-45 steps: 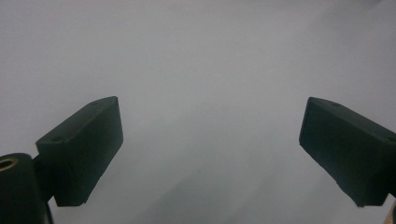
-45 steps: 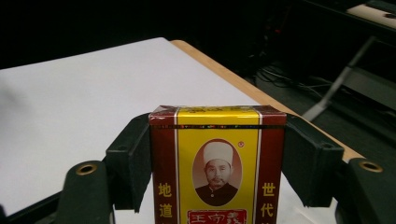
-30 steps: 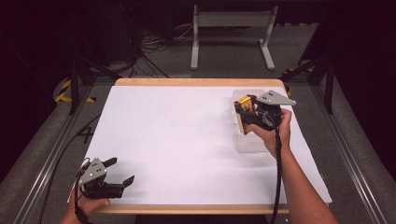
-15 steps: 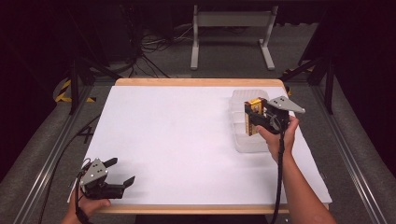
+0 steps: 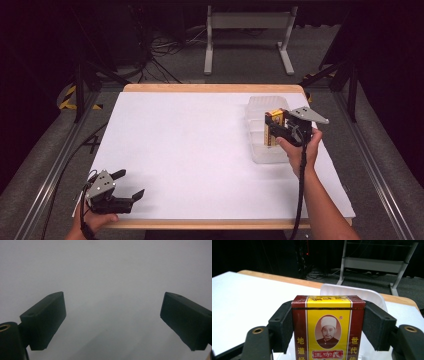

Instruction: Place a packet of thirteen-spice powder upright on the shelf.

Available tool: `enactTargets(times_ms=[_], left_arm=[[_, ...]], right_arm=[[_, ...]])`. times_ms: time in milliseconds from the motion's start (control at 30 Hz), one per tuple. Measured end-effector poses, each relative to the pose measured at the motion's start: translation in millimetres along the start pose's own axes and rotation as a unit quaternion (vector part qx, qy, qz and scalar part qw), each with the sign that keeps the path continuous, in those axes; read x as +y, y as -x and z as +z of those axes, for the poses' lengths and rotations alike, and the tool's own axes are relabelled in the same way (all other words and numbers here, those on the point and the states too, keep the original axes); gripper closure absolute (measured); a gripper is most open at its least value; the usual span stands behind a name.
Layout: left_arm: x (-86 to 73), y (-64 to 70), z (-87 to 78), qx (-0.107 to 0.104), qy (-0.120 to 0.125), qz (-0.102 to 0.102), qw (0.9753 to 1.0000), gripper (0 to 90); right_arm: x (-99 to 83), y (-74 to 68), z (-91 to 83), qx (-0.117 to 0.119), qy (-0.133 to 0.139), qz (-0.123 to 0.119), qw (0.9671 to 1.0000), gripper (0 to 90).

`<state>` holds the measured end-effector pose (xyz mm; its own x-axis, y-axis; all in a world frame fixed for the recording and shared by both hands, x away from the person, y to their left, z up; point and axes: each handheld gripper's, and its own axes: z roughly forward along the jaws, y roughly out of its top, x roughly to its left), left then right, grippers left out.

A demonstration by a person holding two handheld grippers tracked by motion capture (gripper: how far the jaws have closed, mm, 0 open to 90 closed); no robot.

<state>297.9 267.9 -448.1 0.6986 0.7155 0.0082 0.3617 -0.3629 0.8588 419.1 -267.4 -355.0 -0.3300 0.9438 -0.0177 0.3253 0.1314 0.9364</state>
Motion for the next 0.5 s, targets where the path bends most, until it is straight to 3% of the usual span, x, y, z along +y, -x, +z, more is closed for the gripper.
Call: enactTargets(times_ms=[167,500], left_arm=[[0.1,0.2,0.0,0.001,0.000,0.000,1.0000,7.0],[-0.1,-0.2,0.6,0.002,0.000,-0.002,1.0000,7.0]], right_arm=[[-2.0,2.3,-4.3,0.003,-0.008,-0.001,1.0000,32.6],[-10.8,4.6,-8.9,0.003,-0.031,-0.032,0.9990,32.1]])
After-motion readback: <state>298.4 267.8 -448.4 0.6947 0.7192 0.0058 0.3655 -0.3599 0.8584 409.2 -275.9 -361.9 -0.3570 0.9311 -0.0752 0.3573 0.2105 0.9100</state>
